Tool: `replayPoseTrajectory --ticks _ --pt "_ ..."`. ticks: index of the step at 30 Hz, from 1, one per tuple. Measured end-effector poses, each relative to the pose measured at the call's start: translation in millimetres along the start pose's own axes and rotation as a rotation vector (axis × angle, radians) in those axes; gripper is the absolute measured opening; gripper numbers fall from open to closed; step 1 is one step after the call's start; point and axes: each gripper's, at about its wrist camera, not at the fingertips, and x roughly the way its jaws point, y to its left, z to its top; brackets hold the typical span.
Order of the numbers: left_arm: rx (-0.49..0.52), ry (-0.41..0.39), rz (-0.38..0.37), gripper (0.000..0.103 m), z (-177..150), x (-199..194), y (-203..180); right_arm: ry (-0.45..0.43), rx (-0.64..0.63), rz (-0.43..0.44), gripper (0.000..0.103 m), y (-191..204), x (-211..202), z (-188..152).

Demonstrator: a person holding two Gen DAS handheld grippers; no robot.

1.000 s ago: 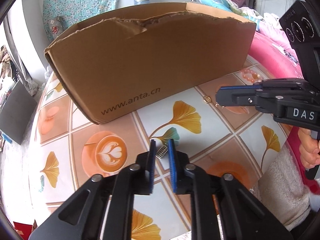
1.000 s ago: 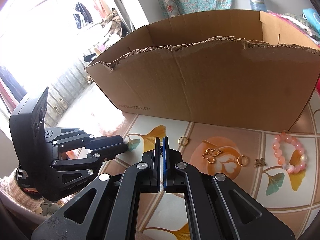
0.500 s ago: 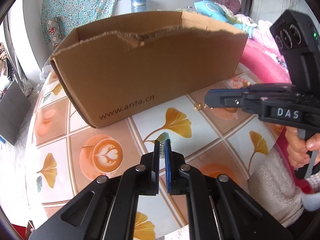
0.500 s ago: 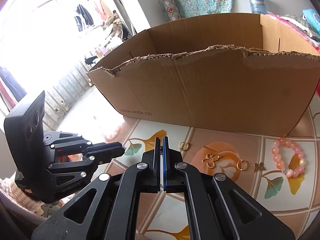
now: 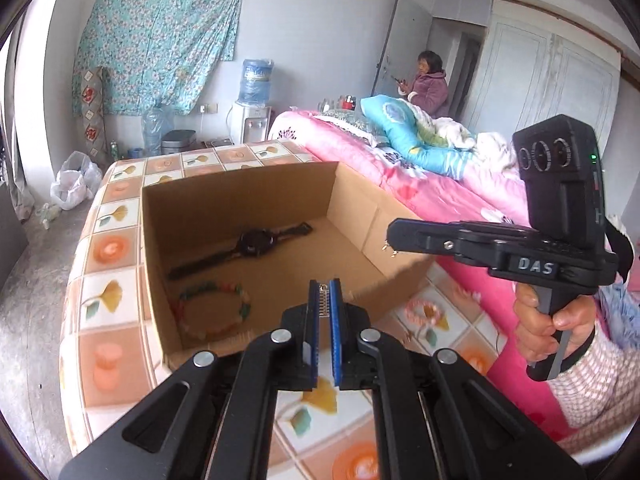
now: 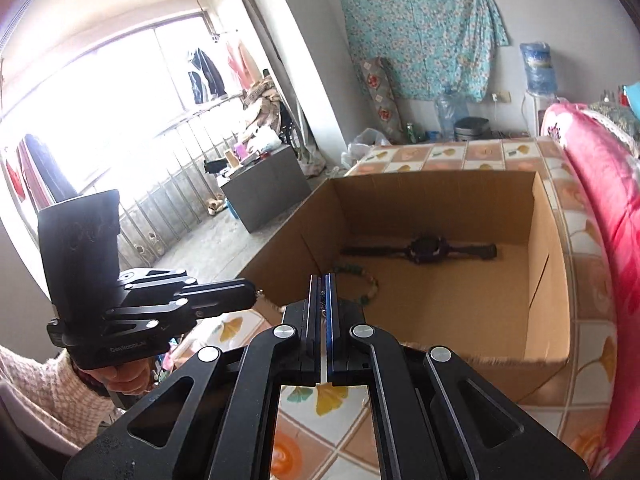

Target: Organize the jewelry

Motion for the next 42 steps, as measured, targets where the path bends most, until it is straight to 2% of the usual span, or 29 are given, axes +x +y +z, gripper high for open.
replayPoseTrajectory --ticks 5,10,14,21,29,34,38,42 --pt "-0.096 0.119 0.007 0.004 39 62 28 0.157 0.121 -0.024 0.000 -43 47 28" --pt "-0.105 0.206 0.052 0.004 57 111 32 0.256 0.179 -0.064 0.003 -69 83 33" --pt "-0.127 0.255 0.067 0.005 61 134 34 0.263 0.181 -0.091 0.011 -79 92 34" --pt "-0.131 0.260 0.080 0.005 62 140 33 0.218 0.159 -0.102 0.012 -77 79 37" --pt "-0.120 0.212 0.090 0.005 65 126 30 0.140 0.131 -0.107 0.012 -66 52 43" --pt "-0.068 0.106 0.071 0.005 60 87 15 0.059 0.092 -0.106 0.012 -49 18 39" --pt "-0.046 0.001 0.024 0.006 37 41 7 -0.010 0.045 -0.085 0.012 -30 -18 17" --pt "-0.050 -0.058 -0.055 0.009 -6 2 3 -0.045 0.014 -0.096 0.012 -14 -47 -22"
